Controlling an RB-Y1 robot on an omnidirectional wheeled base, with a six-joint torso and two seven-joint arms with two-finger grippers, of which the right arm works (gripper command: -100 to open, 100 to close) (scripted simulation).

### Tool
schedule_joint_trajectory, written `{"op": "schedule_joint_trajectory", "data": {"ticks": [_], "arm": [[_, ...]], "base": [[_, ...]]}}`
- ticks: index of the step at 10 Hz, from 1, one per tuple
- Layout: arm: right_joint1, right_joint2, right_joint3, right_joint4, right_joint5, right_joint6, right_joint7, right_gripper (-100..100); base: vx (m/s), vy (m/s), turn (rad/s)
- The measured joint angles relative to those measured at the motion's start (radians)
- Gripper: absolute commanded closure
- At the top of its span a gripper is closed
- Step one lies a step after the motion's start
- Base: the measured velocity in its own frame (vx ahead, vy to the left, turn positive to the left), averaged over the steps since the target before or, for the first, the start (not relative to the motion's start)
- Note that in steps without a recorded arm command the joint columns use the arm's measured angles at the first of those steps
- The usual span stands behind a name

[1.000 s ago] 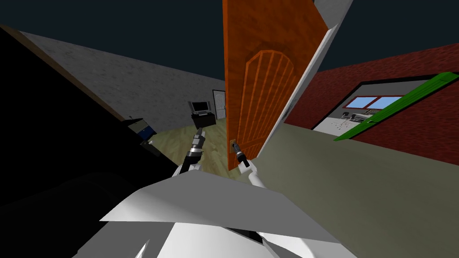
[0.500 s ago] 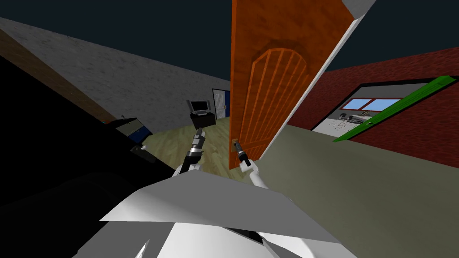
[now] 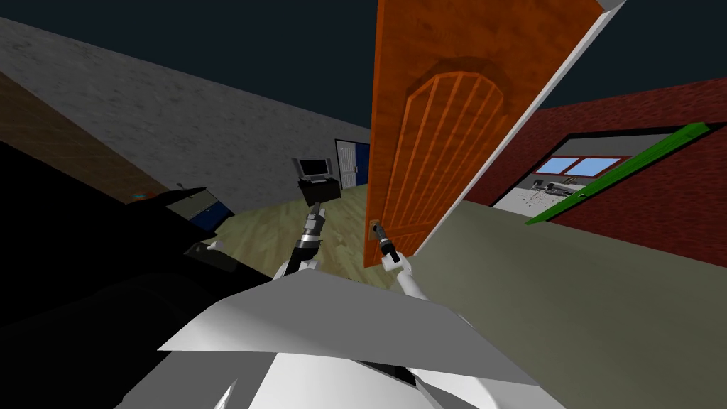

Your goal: Push the door open

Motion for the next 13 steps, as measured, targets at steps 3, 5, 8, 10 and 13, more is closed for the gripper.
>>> {"op": "schedule_joint_trajectory", "data": {"ticks": [3, 5, 8, 10, 13], "arm": [[-0.006, 0.004, -0.043, 0.017, -0.003, 0.000, 0.014, 100], [-0.005, -0.003, -0.076, 0.013, -0.006, 0.003, 0.020, -100], [-0.003, -0.005, -0.068, 0.005, -0.009, 0.005, 0.014, -100], [0.000, -0.004, -0.059, -0.003, -0.011, 0.009, 0.009, -100], [0.011, 0.005, -0.044, -0.023, -0.014, 0.016, 0.002, -100]], "base": [[0.123, 0.138, -0.084], [0.055, 0.123, -0.075], [-0.189, -0.072, 0.009], [-0.199, -0.054, -0.013], [-0.212, -0.072, -0.009]]}}
